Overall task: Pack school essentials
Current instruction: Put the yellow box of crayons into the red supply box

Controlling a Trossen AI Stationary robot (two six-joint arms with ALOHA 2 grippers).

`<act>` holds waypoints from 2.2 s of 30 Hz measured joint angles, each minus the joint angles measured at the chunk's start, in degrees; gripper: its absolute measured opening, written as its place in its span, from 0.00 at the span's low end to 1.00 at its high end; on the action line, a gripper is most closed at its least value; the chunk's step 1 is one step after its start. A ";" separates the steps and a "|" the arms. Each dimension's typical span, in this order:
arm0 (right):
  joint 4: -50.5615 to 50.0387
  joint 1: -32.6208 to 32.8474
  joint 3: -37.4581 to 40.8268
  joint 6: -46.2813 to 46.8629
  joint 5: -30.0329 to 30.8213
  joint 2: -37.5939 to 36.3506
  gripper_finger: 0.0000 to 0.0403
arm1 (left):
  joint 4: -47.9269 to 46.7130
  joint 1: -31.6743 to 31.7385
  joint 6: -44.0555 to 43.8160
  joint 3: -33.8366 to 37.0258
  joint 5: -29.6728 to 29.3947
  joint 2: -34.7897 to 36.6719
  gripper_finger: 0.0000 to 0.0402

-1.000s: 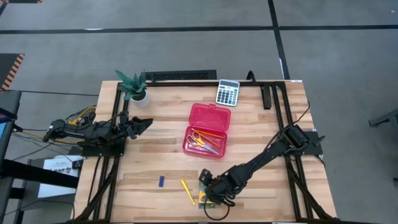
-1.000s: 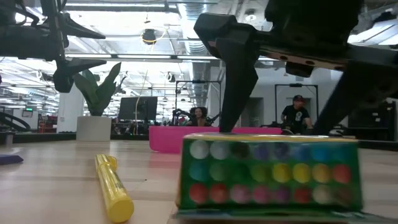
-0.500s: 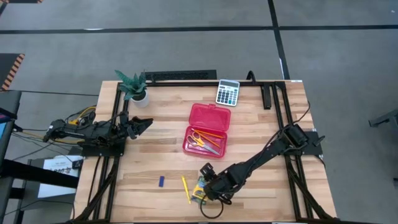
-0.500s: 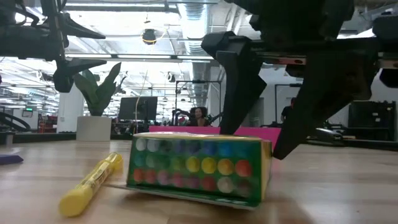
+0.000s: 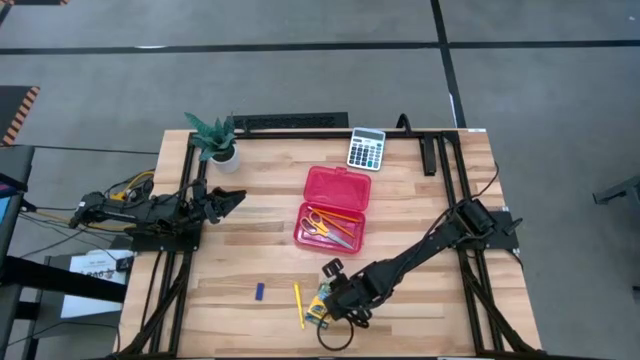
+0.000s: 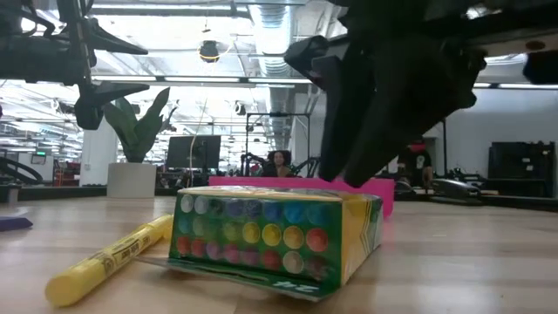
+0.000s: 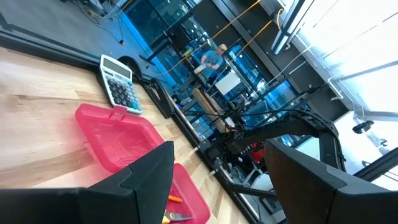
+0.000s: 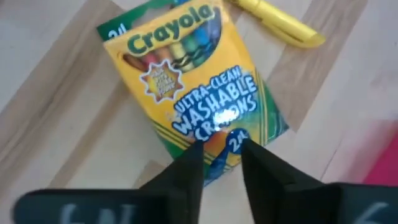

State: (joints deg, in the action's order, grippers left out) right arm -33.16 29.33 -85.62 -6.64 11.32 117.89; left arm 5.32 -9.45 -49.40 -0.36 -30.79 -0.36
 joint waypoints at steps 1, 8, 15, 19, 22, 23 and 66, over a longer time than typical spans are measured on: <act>0.10 0.04 0.00 1.15 -0.65 0.00 0.24 | 0.00 0.02 0.01 -0.01 0.00 -0.01 0.59; -5.87 -2.59 -1.11 30.52 -8.13 -1.38 0.27 | 0.02 0.02 0.01 -0.02 0.00 -0.01 0.59; -3.94 -3.88 -1.22 36.80 -15.11 -2.67 0.58 | 0.06 0.02 -0.17 0.00 -0.02 0.00 0.59; -1.45 -4.96 -1.22 39.50 -14.88 -1.68 0.74 | 0.03 0.01 -0.25 -0.01 -0.01 -0.01 0.59; -1.16 -5.72 -1.11 40.26 -14.48 -1.27 0.80 | 0.02 0.01 -0.27 0.00 0.00 -0.01 0.59; -0.58 -5.95 -1.11 40.26 -14.30 -1.33 0.80 | 0.02 0.02 -0.27 -0.01 0.00 -0.01 0.59; 6.27 -8.24 7.06 45.48 -20.40 -3.22 0.01 | 0.00 0.00 0.12 0.00 0.13 -0.02 0.59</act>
State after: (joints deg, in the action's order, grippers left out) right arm -26.90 21.09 -78.56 38.85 -9.08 114.66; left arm 5.32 -9.45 -49.28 -0.37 -30.65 -0.38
